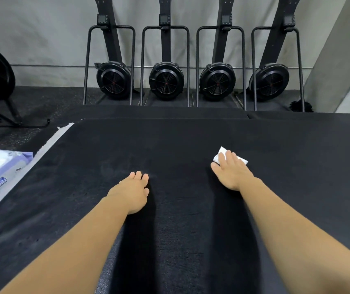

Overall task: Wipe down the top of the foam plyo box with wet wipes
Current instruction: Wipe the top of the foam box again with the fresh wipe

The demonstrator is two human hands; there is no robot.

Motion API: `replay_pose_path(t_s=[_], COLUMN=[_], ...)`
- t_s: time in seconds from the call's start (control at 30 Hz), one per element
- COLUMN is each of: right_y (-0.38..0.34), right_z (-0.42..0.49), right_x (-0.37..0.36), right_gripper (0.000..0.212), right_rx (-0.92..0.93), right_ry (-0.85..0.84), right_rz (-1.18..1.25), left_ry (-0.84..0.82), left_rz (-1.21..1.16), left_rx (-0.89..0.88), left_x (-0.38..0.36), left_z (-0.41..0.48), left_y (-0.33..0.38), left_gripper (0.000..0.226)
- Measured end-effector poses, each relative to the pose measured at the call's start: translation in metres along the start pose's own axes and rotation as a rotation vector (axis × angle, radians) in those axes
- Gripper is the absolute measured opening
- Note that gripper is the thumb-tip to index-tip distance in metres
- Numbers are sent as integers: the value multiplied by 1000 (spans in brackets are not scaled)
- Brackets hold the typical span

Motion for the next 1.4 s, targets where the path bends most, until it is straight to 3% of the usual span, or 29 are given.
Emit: replay_pose_path(t_s=[0.1,0.27,0.5,0.67,0.9,1.07,1.2,1.4], right_y=[-23,-87,-177,-154,-55,7,-2,-63], right_z=[-11,-43,-80,-77,-59,-51,-57,-84], right_x=[-1,-11,-33,-26,-3,-1,-5,-15], right_gripper=[61,62,62,59,36,46,55,63], right_rx=[-31,112,302,368,228,66,9,106], right_ry=[23,56,-98,-94,94,42,5,-7], right_rz=[103,98,190,177,73,3,37,105], left_ry=[2,37,143,182,193,248,201,136], left_rz=[3,-2,-90,-47,52,101,68,110], left_rx=[-4,-11,-83,-62,-69,-84,-84,-80], left_x=[0,-2,0,0,-9,-3,-2,-8], left_z=[0,-2,-20,-35,-58,-72,-79,-80], left_y=[0,0,-8,-22,-9,-1,0,4], left_gripper=[55,55,42,51,53,52,55,58])
Point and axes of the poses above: each hand's wrist, its own z-axis towards the middle knuckle, its own x-axis out of the back of the hand, y = z × x, the point moved 5 cm from there along z, towards the middle knuckle, and after that the axes turned 6 degrees about y, right-handed, at the moved point
